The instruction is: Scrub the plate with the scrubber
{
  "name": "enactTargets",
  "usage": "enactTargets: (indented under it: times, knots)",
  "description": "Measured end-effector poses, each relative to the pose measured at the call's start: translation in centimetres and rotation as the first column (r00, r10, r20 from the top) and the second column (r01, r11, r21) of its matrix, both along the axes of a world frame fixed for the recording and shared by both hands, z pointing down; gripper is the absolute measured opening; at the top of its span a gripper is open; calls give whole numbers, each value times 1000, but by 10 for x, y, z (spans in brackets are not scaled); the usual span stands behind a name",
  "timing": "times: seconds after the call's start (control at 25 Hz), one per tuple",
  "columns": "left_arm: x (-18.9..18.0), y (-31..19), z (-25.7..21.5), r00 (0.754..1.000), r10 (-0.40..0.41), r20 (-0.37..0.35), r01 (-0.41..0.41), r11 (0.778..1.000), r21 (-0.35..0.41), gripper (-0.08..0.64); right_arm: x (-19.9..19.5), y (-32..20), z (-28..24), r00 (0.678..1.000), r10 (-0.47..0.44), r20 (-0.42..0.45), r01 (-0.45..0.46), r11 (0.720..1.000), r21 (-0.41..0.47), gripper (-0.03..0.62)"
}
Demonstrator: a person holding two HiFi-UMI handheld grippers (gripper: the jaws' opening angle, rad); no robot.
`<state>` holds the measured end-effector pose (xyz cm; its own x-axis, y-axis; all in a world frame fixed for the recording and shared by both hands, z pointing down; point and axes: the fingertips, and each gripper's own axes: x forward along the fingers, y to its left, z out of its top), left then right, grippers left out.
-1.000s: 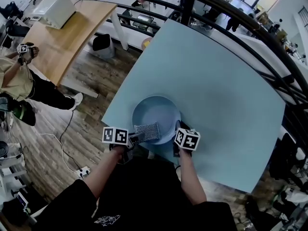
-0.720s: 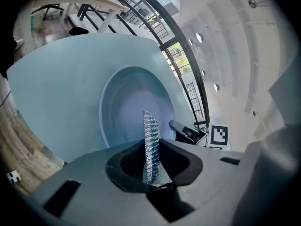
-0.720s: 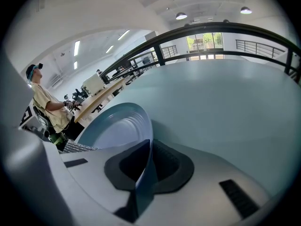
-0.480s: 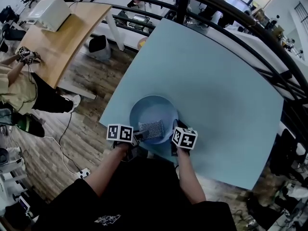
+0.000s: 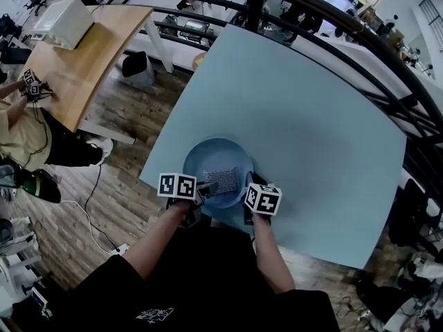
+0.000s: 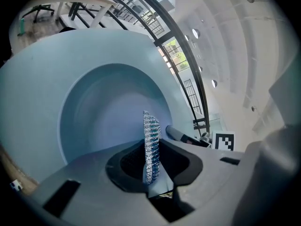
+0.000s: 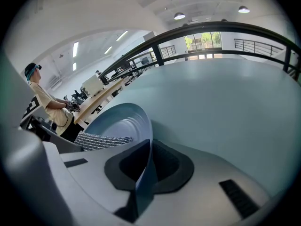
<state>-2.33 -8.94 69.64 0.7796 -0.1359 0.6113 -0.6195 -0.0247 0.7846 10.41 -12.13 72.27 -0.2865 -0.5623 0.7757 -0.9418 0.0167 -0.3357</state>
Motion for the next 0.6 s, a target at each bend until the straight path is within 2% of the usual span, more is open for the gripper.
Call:
enactTargets:
  times: [0.6]
  knots:
    - [8, -32, 1, 1000, 13, -6, -13, 1000, 18, 83, 2, 3, -1, 1000, 24, 2, -24, 1000, -5, 21]
